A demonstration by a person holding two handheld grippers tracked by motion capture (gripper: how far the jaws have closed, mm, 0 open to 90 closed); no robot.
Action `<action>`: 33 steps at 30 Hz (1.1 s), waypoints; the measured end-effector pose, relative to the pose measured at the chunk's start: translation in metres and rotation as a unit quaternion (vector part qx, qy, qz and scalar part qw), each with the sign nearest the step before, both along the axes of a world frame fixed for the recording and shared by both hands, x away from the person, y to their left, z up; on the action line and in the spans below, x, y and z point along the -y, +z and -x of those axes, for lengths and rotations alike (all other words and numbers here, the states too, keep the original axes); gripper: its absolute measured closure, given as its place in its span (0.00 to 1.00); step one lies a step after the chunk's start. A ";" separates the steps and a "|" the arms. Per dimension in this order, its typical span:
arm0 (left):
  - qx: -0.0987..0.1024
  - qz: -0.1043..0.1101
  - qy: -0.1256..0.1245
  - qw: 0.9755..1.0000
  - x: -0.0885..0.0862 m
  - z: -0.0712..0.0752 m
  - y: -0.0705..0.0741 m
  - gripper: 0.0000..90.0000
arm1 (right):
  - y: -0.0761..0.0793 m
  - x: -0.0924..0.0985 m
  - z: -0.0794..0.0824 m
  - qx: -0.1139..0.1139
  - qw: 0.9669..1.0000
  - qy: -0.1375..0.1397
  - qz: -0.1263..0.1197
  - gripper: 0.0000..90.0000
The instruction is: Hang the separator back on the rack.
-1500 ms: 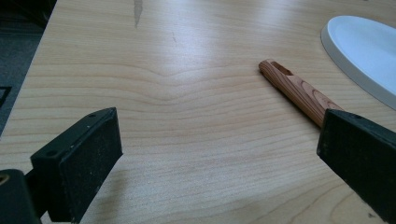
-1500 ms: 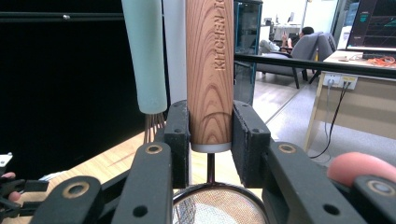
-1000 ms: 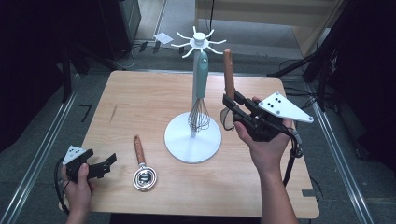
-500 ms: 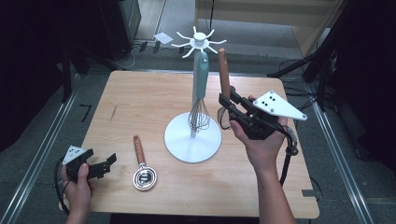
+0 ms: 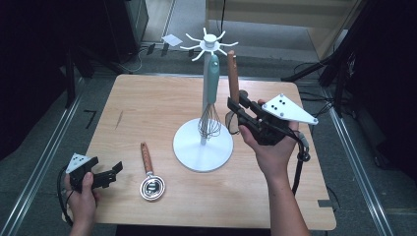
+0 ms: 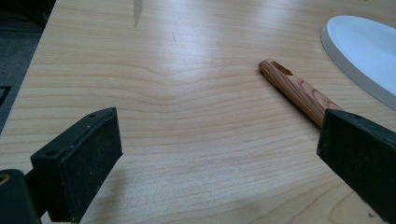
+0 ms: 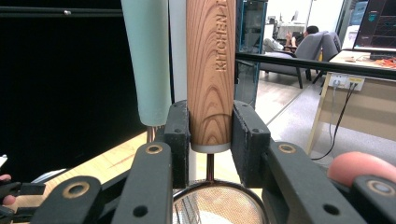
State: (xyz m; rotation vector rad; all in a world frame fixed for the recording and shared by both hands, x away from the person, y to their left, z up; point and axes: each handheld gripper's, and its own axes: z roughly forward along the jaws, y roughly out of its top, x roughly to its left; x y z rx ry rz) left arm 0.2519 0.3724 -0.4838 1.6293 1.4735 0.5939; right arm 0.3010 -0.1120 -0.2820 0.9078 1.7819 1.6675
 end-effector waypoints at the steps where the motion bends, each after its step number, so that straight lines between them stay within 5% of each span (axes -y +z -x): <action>1: 0.000 0.000 0.000 1.000 0.000 0.000 0.000 0.00 | 0.000 -0.001 -0.001 0.001 1.000 0.000 0.001 0.80; 33: 0.000 0.004 0.000 1.000 0.000 0.000 0.000 0.00 | -0.003 -0.009 -0.013 -0.014 1.000 0.007 -0.019 0.76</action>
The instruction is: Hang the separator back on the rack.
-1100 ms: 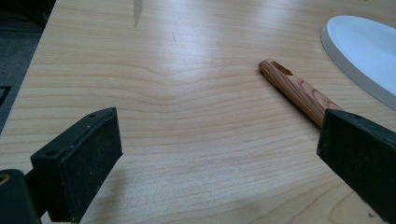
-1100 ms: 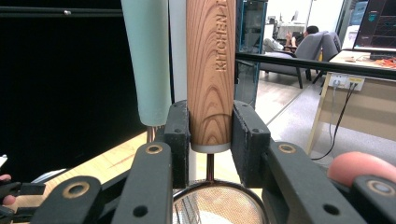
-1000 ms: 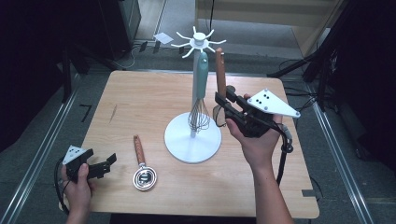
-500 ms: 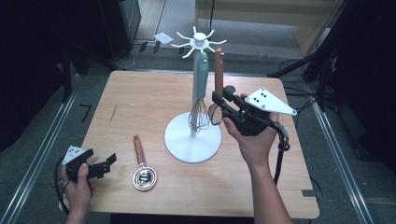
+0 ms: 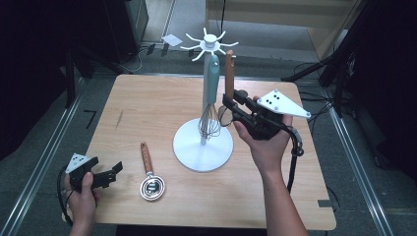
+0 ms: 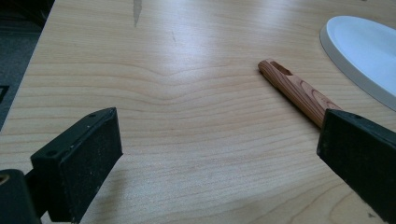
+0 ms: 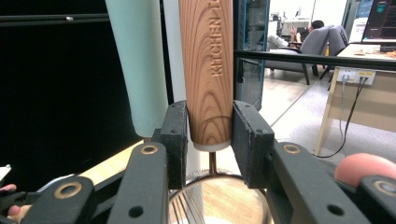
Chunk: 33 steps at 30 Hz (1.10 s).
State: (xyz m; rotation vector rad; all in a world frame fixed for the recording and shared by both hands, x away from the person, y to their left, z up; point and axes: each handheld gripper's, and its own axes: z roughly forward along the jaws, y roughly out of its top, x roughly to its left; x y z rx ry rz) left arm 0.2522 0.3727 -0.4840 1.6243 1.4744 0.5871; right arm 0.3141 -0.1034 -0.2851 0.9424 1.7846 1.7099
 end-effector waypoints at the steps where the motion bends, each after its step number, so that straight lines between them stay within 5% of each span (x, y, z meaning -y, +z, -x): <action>1: 0.000 0.000 0.000 1.000 0.000 0.000 0.000 0.00 | 0.000 0.000 0.000 -0.001 1.000 0.000 0.001 0.76; 9: -0.001 0.000 -0.001 1.000 0.000 0.000 0.000 0.00 | 0.002 0.003 0.002 0.003 1.000 0.000 -0.005 0.74; 18: -0.001 -0.001 -0.002 1.000 0.000 0.000 0.000 0.00 | 0.012 0.009 0.005 0.027 0.999 -0.014 -0.015 1.00; 29: -0.001 -0.001 -0.003 1.000 0.000 0.000 0.000 0.00 | 0.019 0.000 -0.005 0.059 0.998 -0.037 0.000 1.00; 33: -0.001 -0.001 -0.003 1.000 0.000 0.000 0.000 0.00 | 0.023 0.000 -0.008 0.062 0.997 -0.036 -0.011 1.00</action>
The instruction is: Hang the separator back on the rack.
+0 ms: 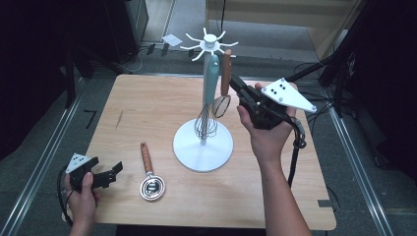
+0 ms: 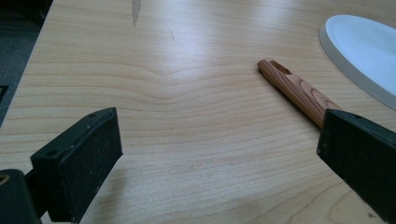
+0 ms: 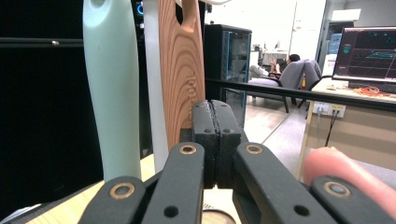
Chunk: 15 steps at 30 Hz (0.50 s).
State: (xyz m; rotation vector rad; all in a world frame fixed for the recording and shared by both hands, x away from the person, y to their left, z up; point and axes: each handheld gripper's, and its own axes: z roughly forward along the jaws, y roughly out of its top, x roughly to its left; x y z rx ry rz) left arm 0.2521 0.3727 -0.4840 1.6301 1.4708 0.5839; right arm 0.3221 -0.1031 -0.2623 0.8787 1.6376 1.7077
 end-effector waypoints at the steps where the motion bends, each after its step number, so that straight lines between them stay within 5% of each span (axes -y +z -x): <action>1: 0.000 0.001 0.000 1.000 0.000 0.000 0.000 0.00 | 0.001 0.000 0.000 0.000 1.000 0.000 -0.001 1.00; 15: 0.000 0.000 0.000 1.000 0.000 0.000 0.000 0.00 | 0.013 0.001 -0.006 0.011 1.000 -0.001 -0.009 1.00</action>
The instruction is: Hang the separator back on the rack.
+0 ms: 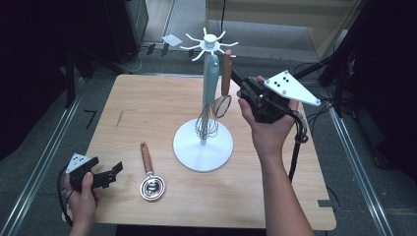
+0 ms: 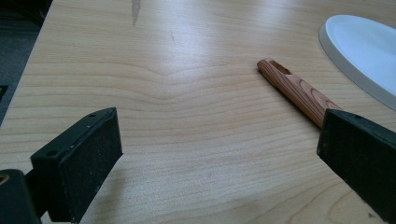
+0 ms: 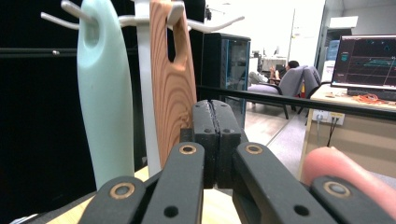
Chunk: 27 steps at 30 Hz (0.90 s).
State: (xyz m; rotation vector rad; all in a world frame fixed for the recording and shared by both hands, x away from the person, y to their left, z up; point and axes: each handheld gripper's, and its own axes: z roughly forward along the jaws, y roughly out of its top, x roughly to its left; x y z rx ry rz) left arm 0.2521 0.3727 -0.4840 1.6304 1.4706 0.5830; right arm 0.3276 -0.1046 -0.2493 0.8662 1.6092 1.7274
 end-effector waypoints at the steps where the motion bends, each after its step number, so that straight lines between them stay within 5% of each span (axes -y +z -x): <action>1: 0.000 0.000 0.000 1.000 0.000 0.000 0.000 0.00 | 0.001 0.000 -0.001 0.001 1.000 0.001 0.000 1.00; 27: 0.000 0.001 0.000 1.000 0.000 0.000 0.000 0.00 | 0.014 -0.003 -0.012 0.021 0.999 0.027 -0.002 1.00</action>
